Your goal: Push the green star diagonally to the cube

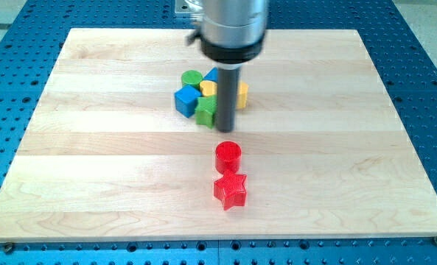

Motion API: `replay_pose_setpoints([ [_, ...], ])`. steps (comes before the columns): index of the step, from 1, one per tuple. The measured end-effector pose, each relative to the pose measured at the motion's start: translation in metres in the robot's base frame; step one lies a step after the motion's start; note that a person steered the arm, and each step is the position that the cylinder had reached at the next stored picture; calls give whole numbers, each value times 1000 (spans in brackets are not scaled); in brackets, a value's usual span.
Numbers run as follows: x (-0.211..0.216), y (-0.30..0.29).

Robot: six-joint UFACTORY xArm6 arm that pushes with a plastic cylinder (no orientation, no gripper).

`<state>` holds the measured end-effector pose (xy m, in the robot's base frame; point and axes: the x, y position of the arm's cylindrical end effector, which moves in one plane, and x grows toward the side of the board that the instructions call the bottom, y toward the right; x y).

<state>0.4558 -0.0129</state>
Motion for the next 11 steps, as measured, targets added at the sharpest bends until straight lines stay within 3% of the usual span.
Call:
replay_pose_setpoints([
  [1,20,-43],
  [3,23,-43],
  [5,21,11],
  [6,-7,30],
  [7,-41,22],
  [9,-11,-71],
  [10,26,-69],
  [11,-5,-83],
])
